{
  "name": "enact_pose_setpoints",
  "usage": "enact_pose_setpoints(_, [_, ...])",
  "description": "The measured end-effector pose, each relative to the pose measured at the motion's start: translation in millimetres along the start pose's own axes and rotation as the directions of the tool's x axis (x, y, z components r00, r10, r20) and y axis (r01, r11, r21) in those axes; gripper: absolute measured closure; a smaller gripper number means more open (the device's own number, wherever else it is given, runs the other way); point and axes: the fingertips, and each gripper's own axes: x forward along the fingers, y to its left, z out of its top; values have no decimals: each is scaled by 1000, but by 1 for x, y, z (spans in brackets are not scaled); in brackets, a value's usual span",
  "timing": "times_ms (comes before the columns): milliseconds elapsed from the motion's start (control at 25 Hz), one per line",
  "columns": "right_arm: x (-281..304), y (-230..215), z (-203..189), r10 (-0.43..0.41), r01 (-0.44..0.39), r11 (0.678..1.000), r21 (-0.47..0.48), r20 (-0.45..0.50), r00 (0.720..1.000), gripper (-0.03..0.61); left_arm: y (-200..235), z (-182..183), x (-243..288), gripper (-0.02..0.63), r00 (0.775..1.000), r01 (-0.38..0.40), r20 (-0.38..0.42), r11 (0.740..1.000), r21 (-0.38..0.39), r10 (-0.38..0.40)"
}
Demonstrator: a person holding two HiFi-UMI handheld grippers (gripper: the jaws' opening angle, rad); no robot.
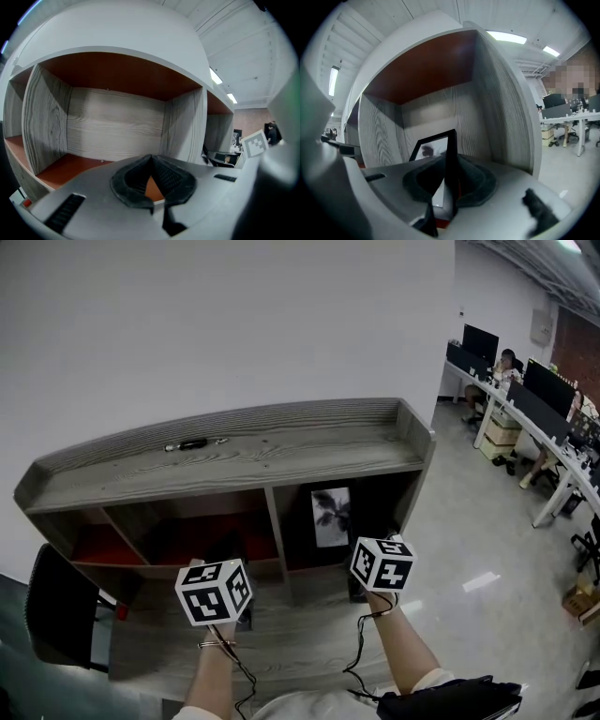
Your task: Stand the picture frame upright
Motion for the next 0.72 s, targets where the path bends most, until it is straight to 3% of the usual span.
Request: enact_pose_setpoints(720, [36, 4, -8, -42, 39, 998, -53, -61, 997, 492, 11, -2, 0, 601, 1000, -16, -14, 1000, -3, 16])
